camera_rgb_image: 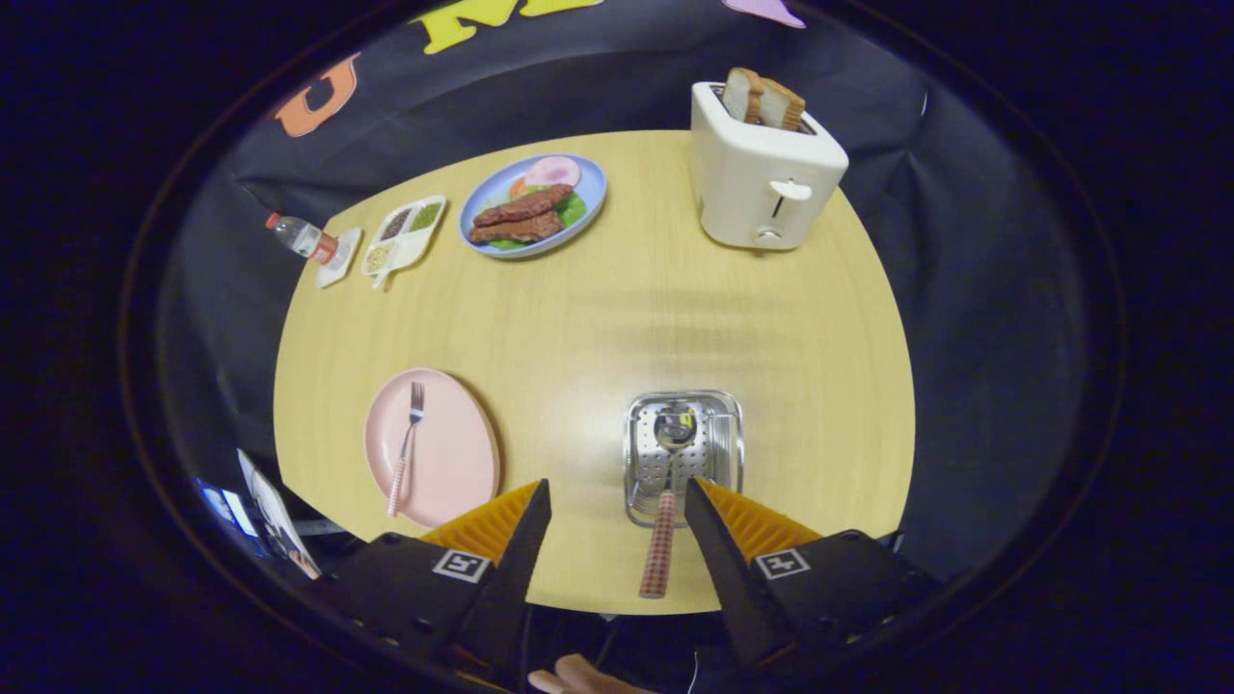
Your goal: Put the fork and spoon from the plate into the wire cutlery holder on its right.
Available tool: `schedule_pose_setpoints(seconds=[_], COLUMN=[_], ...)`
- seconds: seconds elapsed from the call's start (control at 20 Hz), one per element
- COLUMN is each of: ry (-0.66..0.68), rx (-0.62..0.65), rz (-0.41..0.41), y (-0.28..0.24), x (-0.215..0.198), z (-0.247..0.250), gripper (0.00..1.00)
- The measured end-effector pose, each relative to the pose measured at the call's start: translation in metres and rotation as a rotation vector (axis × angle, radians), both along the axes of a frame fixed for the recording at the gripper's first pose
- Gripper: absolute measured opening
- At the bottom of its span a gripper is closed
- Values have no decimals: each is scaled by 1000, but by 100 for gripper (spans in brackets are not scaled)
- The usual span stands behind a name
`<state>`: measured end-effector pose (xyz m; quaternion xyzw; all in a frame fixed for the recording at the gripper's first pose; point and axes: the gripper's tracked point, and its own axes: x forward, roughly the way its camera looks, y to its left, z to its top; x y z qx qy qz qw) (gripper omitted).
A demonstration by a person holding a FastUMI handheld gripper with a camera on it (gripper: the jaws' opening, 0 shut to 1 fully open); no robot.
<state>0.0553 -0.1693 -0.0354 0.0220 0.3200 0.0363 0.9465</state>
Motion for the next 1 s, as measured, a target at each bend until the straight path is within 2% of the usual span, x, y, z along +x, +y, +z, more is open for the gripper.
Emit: schedule_pose_setpoints(seconds=[0.15, 0.35, 0.5, 0.75, 1.0], ry=[-86, -176, -184, -186, -166], rx=[6, -19, -11, -5, -9], rz=[27, 49, 76, 61, 9], y=[34, 84, 124, 167, 195], x=[-5, -8, -8, 4, 19], z=[4, 2, -11, -37, -68], gripper=[97, 97, 97, 97, 97])
